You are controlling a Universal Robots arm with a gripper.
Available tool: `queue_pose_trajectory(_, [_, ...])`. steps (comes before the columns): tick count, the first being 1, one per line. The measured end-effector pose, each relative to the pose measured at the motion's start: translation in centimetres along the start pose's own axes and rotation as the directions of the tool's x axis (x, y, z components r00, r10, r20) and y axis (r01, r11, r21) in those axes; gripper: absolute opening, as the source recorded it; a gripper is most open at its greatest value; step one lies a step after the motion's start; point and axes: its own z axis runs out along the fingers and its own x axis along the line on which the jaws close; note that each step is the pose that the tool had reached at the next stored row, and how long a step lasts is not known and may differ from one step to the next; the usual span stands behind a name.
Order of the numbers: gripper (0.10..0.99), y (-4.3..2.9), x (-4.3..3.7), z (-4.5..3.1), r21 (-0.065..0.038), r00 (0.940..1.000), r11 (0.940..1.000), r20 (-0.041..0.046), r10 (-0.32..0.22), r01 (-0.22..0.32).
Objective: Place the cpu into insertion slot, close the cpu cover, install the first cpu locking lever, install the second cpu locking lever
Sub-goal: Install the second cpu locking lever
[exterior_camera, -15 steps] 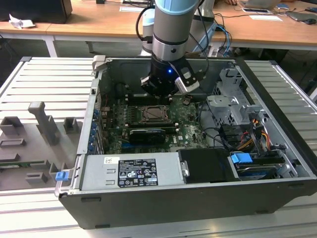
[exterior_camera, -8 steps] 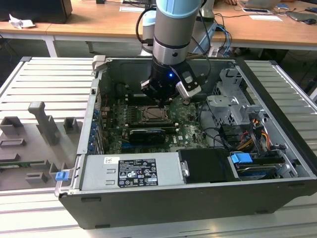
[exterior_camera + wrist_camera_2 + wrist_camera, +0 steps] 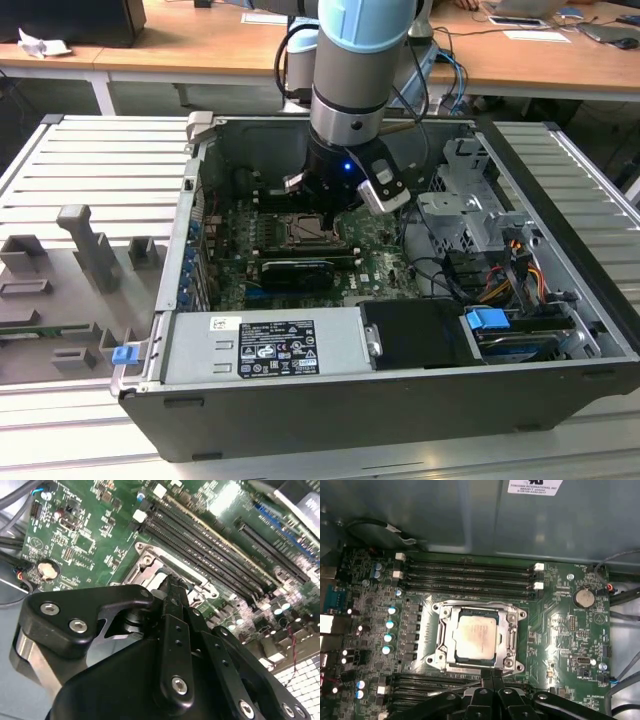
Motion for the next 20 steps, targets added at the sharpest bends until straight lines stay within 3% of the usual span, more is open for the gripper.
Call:
queue_pose_trajectory(7, [0.106, -0.38, 0.07, -0.03, 0.0, 1.0, 1.0, 0.0001, 0.0, 0.0])
queue_pose_trajectory(20, [0.106, -0.37, 0.7, 0.08, -0.002, 1.0, 1.0, 0.0003, 0.0, 0.0])
